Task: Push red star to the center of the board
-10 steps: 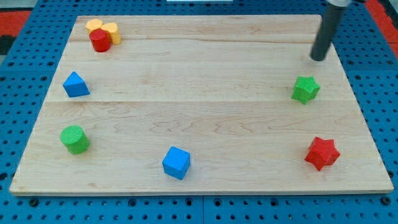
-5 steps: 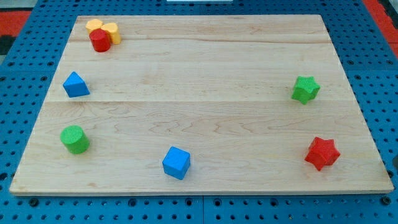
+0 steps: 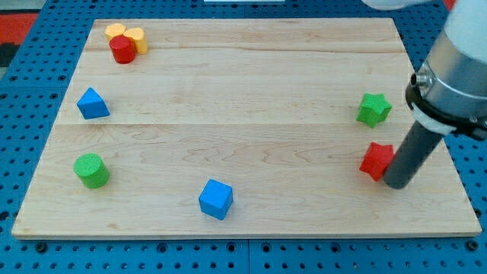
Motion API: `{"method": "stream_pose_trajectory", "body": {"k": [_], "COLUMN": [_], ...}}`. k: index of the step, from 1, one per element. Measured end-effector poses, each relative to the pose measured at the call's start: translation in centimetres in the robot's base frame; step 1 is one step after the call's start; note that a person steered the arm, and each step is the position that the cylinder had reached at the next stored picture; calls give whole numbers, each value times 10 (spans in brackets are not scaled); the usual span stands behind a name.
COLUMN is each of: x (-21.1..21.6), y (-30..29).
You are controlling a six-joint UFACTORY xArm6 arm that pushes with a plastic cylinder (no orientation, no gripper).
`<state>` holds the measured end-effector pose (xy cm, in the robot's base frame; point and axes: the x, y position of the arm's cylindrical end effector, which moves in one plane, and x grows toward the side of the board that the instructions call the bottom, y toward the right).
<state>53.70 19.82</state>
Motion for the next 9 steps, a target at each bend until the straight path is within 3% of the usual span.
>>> {"method": "stream_pose_trajectory", "body": {"k": [3, 9], "x": [-61, -111], "y": [-2, -115]}}
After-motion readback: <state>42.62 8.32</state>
